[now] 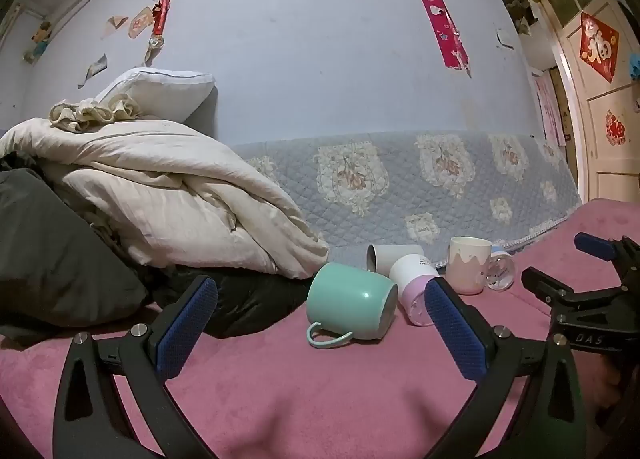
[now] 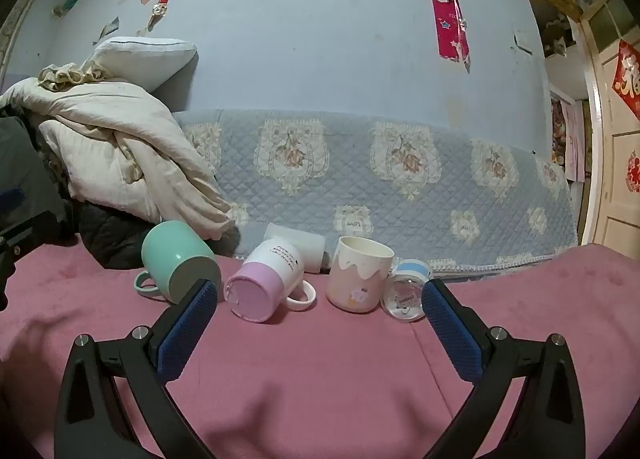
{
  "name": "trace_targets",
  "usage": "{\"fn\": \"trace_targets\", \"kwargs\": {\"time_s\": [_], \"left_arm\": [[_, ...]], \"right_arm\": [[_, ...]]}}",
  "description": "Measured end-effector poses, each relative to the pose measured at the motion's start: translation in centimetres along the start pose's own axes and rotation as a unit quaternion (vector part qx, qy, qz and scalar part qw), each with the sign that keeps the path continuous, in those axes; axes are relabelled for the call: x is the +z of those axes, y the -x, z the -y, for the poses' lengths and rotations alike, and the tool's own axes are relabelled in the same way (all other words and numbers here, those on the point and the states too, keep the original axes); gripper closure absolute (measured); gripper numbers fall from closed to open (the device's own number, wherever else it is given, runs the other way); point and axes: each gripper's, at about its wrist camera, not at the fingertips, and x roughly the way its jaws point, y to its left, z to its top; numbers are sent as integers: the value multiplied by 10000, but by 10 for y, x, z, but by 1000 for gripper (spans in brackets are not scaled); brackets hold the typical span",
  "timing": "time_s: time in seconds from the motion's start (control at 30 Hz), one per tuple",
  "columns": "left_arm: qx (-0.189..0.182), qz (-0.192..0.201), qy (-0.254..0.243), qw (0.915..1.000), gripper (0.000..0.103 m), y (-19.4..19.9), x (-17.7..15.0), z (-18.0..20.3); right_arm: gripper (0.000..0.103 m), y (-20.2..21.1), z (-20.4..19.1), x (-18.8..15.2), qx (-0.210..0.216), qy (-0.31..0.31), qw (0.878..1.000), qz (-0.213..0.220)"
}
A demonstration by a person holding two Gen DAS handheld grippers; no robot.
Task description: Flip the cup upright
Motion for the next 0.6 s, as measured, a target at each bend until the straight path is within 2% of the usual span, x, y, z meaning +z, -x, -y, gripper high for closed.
{"fn": "trace_targets", "kwargs": {"time_s": [0.6], "left_arm": [[-14, -42, 6, 10000, 0, 2, -1, 2]], "right_arm": [[0, -2, 0, 0, 7, -22, 10000, 0]]}}
